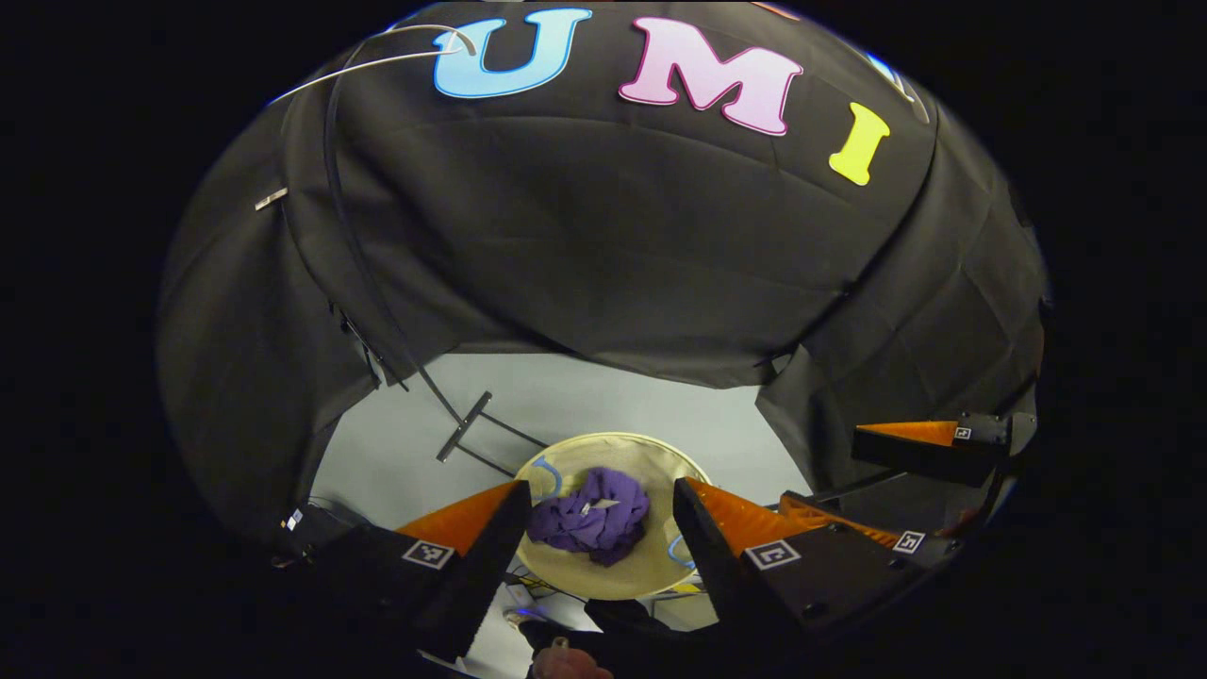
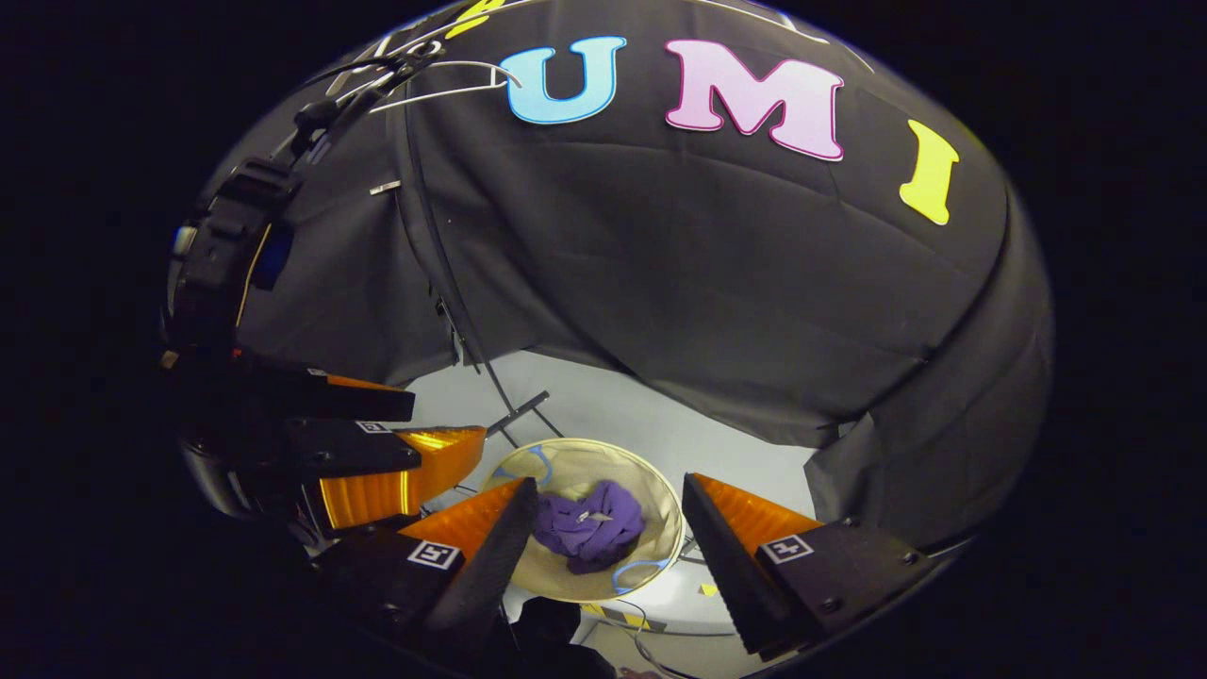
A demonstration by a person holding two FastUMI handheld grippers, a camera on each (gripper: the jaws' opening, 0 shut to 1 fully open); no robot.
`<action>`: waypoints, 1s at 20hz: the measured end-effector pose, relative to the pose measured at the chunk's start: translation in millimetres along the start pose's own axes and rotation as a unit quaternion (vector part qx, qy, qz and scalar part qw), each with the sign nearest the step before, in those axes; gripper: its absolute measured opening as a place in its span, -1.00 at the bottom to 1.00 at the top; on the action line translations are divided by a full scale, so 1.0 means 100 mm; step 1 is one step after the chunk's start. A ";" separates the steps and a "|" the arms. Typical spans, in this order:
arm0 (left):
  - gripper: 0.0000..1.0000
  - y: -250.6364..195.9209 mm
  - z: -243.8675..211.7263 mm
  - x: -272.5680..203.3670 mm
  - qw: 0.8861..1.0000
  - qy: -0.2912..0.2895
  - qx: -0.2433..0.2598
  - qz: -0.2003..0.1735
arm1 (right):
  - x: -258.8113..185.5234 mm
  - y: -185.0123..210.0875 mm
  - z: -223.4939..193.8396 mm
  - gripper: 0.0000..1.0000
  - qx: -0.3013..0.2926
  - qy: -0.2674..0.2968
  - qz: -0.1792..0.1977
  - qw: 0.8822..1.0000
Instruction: Grasp the clothes on the hanger with both hands and then place them into the laundry hamper below.
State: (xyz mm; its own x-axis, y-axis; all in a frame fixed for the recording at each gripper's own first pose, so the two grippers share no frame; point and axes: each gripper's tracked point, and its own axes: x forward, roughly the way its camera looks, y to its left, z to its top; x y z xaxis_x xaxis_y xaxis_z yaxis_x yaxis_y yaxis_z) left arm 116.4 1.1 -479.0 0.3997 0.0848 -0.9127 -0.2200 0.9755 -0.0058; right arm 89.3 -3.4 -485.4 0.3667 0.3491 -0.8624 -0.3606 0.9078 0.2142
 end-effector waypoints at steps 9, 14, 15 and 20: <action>0.92 0.05 -0.07 0.00 1.000 0.008 -0.006 0.004 | -0.01 -0.07 -0.02 0.99 0.005 0.002 -0.004 1.000; 0.92 0.09 0.10 -0.07 1.000 -0.013 -0.015 0.006 | -0.06 -0.10 0.06 0.99 0.008 -0.008 -0.007 1.000; 0.92 0.10 0.13 -0.10 1.000 -0.019 -0.015 0.006 | -0.07 -0.11 0.08 1.00 0.008 -0.011 -0.008 1.000; 0.92 0.13 0.25 -0.34 0.999 -0.052 -0.009 -0.003 | -0.24 -0.14 0.20 0.99 0.016 -0.039 -0.031 0.999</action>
State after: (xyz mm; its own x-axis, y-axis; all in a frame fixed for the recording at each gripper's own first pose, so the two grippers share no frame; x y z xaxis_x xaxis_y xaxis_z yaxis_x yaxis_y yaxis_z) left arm 122.7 16.2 -438.0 0.4918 0.1007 -0.8649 -0.2324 0.9724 -0.0189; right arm 102.5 -19.8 -458.4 0.4538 0.3070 -0.8366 -0.3079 0.9350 0.1761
